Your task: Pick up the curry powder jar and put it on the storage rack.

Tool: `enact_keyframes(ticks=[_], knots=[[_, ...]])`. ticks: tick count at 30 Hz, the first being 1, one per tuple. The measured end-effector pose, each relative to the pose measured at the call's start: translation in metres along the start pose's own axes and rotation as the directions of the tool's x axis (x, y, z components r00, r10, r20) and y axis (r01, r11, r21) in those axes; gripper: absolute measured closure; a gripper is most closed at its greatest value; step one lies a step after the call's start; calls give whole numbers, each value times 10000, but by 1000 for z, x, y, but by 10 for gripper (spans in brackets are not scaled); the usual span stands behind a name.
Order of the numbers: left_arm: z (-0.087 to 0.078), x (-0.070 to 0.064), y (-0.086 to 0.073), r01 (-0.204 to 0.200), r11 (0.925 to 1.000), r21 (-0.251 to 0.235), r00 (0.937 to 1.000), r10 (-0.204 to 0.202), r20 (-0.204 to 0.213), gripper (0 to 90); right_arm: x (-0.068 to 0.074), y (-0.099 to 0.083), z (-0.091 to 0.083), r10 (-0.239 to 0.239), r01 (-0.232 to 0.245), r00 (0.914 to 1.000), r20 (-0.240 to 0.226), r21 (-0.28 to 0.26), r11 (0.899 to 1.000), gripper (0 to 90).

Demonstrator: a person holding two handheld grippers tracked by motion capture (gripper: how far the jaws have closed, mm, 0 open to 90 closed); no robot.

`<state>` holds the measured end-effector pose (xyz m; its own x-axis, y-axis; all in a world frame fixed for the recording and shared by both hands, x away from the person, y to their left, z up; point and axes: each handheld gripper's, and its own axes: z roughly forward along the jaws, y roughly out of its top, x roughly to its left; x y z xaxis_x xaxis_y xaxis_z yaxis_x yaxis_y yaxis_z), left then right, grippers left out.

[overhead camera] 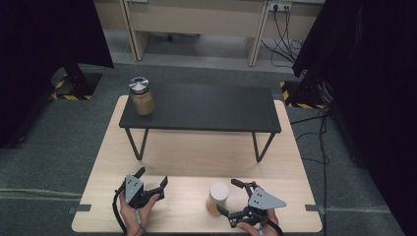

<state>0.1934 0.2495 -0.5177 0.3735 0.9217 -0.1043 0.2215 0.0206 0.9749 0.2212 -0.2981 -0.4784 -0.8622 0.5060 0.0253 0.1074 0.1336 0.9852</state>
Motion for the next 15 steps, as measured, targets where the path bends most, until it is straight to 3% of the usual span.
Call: enact_keyframes(ticks=[8,15], knots=[[0,0,0,-44,10000,-19,10000,44,16,59,-3,0,13,-95,97,9996,-282,71,9999,121],[0,0,0,-24,10000,-21,10000,24,34,59,-9,-5,17,-29,27,9993,-366,-56,10000,232]])
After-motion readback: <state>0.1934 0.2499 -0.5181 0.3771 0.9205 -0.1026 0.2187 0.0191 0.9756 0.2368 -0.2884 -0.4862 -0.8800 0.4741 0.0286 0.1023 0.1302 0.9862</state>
